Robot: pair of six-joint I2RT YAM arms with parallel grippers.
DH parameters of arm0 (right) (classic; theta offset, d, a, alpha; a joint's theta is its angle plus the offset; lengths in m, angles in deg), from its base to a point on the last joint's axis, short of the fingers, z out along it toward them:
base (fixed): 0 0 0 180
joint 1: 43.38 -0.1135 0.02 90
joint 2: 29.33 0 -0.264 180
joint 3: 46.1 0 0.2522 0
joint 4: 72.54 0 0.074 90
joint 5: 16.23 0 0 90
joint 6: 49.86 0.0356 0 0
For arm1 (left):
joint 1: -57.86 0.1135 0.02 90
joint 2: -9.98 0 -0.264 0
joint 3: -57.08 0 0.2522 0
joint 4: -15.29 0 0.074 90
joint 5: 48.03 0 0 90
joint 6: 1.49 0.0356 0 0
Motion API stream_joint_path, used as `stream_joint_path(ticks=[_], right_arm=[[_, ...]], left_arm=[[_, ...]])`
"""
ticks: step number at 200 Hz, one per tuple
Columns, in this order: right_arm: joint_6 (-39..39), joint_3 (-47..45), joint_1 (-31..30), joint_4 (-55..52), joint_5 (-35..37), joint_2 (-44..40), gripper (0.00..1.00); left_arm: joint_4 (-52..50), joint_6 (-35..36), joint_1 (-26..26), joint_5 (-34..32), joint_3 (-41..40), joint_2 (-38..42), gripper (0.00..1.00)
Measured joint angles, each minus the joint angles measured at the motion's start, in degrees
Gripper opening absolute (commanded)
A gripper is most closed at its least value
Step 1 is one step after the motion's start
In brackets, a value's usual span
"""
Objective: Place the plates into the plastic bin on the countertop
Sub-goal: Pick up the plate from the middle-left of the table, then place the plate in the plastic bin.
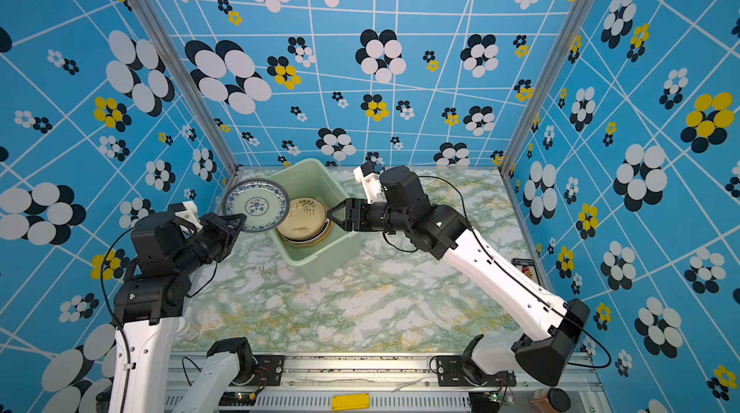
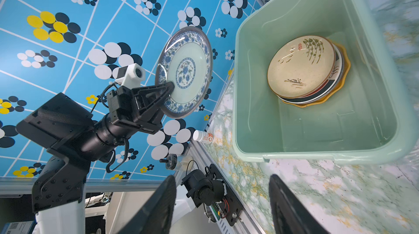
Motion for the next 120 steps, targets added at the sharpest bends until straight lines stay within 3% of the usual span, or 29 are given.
stream_joint_path(ticks=[64,120], right_arm=[[-2.23,-1.88,5.49,0.52,-4.35,-3.52,0.68],[-4.26,-2.19,7.23,0.66,-12.57,0.90,0.64]], left_arm=[[-1.36,-1.42,-13.46,3.41,-0.02,-1.16,0.02],[2.93,-3.98,-18.25,6.56,-6.62,-1.42,0.03]])
